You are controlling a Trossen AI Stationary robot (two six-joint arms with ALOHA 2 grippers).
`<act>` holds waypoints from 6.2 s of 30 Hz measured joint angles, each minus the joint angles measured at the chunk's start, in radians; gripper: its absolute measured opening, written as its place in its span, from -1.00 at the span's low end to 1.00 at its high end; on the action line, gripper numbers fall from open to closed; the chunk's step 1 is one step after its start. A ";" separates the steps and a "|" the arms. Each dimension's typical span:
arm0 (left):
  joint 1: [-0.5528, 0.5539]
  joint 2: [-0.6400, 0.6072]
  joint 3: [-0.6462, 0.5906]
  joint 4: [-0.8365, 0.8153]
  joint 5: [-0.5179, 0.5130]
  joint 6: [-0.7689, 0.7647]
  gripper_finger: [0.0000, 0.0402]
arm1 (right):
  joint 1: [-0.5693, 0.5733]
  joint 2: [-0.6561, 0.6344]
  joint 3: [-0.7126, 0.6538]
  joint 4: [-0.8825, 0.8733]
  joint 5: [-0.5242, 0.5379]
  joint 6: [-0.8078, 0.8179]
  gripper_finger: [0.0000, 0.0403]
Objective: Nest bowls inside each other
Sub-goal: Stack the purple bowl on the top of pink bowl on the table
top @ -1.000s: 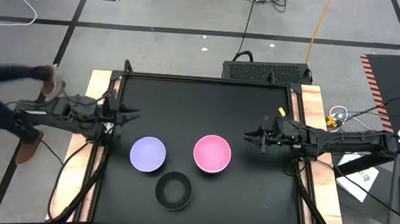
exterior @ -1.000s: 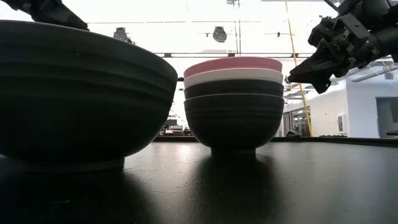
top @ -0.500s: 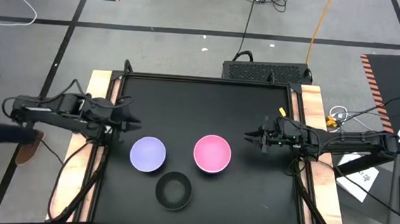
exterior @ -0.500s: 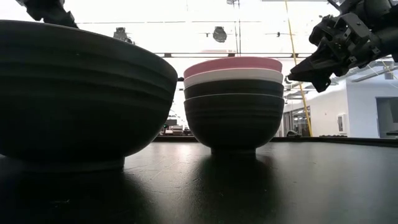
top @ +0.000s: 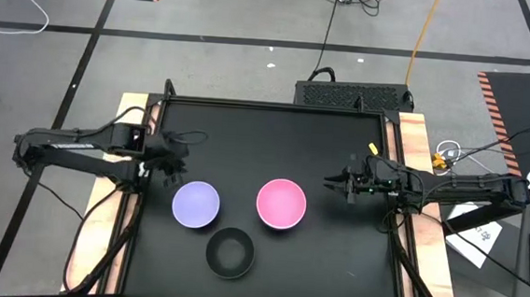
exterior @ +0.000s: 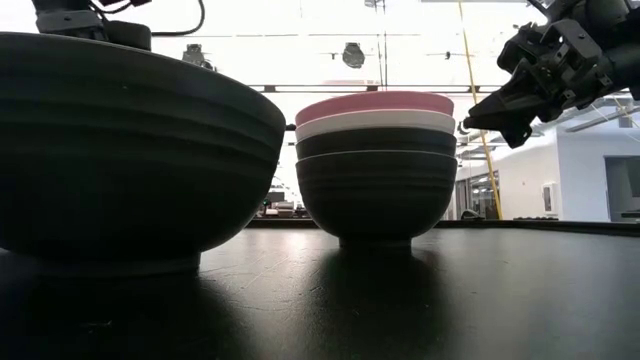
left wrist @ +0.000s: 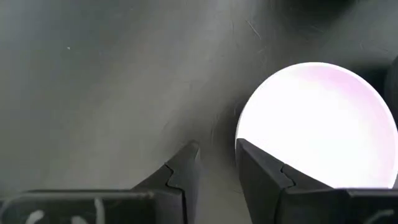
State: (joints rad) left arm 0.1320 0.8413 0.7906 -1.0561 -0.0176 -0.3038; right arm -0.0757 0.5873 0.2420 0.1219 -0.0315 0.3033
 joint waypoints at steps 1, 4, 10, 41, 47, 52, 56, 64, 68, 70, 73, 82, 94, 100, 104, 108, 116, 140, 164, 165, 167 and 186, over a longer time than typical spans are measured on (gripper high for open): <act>0.011 0.011 0.000 0.003 0.018 0.007 -0.46 | 0.000 0.000 0.000 -0.002 0.000 0.000 -0.53; 0.031 0.044 0.000 0.005 0.097 0.018 -0.40 | 0.000 0.000 0.000 -0.011 0.000 0.002 -0.53; 0.029 0.085 0.000 0.011 0.165 0.024 -0.14 | 0.000 0.000 0.000 -0.044 0.000 0.002 -0.53; -0.101 0.319 -0.001 0.053 0.143 -0.073 0.18 | 0.000 0.000 -0.041 -0.021 -0.001 0.025 -0.53; -0.093 0.352 -0.017 0.075 0.126 -0.057 0.18 | 0.000 0.000 -0.041 -0.020 -0.001 0.029 -0.53; -0.075 0.352 -0.061 0.119 0.122 -0.057 0.18 | 0.000 0.000 -0.041 -0.020 -0.002 0.033 -0.53; -0.059 0.352 -0.080 0.123 0.120 -0.046 0.14 | 0.000 0.000 -0.041 -0.019 -0.004 0.032 -0.53; -0.029 0.352 -0.080 0.126 0.124 0.037 -0.60 | 0.000 0.000 -0.042 -0.013 -0.004 0.029 -0.53; -0.007 0.352 -0.080 0.125 0.127 0.055 -0.93 | 0.000 0.000 -0.042 -0.013 -0.004 0.029 -0.53; -0.002 0.351 -0.080 0.126 0.126 0.066 -0.92 | 0.000 0.000 -0.042 -0.013 -0.004 0.029 -0.53; 0.010 0.351 -0.080 0.133 0.134 0.091 -0.95 | 0.000 0.000 -0.042 -0.013 -0.004 0.029 -0.53; 0.038 0.347 -0.054 0.208 0.139 0.165 -0.97 | 0.000 0.000 -0.042 -0.013 -0.004 0.025 -0.53; 0.025 0.347 0.189 0.249 0.138 0.270 -0.97 | 0.000 0.000 -0.042 -0.023 -0.004 0.021 -0.53; -0.005 0.388 0.374 0.255 0.150 0.276 -0.98 | 0.000 0.000 -0.042 -0.023 -0.003 0.003 -0.53; -0.017 0.477 0.518 0.238 0.166 0.290 -0.98 | 0.000 0.000 -0.042 -0.023 -0.003 -0.002 -0.53; -0.018 0.602 0.685 0.146 0.169 0.312 -0.98 | 0.000 0.000 -0.042 -0.023 -0.003 -0.002 -0.53; -0.035 0.863 0.993 -0.015 0.179 0.396 -0.98 | 0.000 0.000 -0.042 -0.022 -0.003 -0.002 -0.53; -0.018 1.259 1.423 -0.171 0.285 0.460 -0.98 | 0.000 0.000 -0.042 -0.022 -0.003 -0.005 -0.53; -0.012 1.392 1.423 -0.247 0.192 0.457 -0.98 | 0.000 0.019 -0.043 -0.025 0.003 -0.012 -0.53; -0.012 1.392 1.423 -0.248 0.189 0.457 -0.98 | 0.000 0.019 -0.043 -0.025 0.003 -0.013 -0.53; -0.009 1.392 1.423 -0.250 0.185 0.459 -0.98 | 0.000 0.019 -0.043 -0.026 0.003 -0.013 -0.53; -0.024 1.392 1.423 -0.314 0.219 0.444 -0.98 | 0.000 0.019 -0.043 -0.035 0.003 -0.013 -0.53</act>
State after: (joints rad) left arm 0.1079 2.2330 2.2139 -1.3702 0.2016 0.1405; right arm -0.0759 0.6064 0.1993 0.0871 -0.0288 0.2906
